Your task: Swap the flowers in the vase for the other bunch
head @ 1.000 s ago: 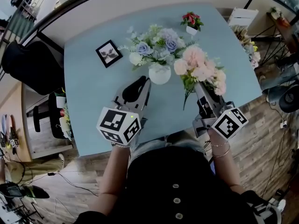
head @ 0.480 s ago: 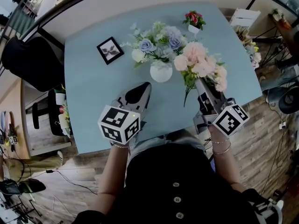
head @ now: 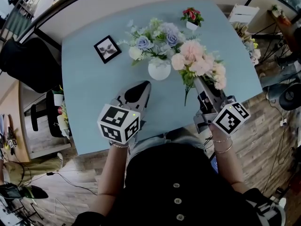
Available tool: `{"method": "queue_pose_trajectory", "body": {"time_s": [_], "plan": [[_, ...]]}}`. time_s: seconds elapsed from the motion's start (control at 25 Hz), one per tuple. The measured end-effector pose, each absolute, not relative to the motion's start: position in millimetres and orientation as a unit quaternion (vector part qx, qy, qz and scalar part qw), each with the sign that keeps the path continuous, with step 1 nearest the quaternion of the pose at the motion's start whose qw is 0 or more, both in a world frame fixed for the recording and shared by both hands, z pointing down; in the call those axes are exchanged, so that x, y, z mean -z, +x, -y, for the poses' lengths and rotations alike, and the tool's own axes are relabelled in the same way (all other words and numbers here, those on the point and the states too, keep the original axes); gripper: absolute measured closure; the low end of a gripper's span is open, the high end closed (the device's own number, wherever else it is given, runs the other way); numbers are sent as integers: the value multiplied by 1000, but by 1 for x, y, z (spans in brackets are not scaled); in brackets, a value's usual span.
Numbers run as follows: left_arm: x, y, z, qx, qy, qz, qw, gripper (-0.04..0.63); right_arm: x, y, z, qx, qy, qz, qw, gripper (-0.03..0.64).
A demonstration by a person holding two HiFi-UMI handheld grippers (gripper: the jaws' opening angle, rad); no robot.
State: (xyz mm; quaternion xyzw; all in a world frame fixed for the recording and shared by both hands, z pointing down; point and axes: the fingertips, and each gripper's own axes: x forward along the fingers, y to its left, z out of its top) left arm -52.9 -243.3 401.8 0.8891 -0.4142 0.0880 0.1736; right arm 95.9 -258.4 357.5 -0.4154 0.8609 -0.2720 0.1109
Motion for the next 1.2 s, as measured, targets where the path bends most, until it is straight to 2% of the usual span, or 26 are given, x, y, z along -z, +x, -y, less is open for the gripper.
{"method": "queue_pose_trajectory", "body": {"time_s": [0.68, 1.2], "plan": [[-397, -51, 237, -70, 891, 412, 179, 584, -346, 101, 248, 237, -380, -893, 49, 549], [-399, -49, 237, -51, 892, 406, 194, 584, -346, 106, 248, 243, -389, -887, 54, 549]]}}
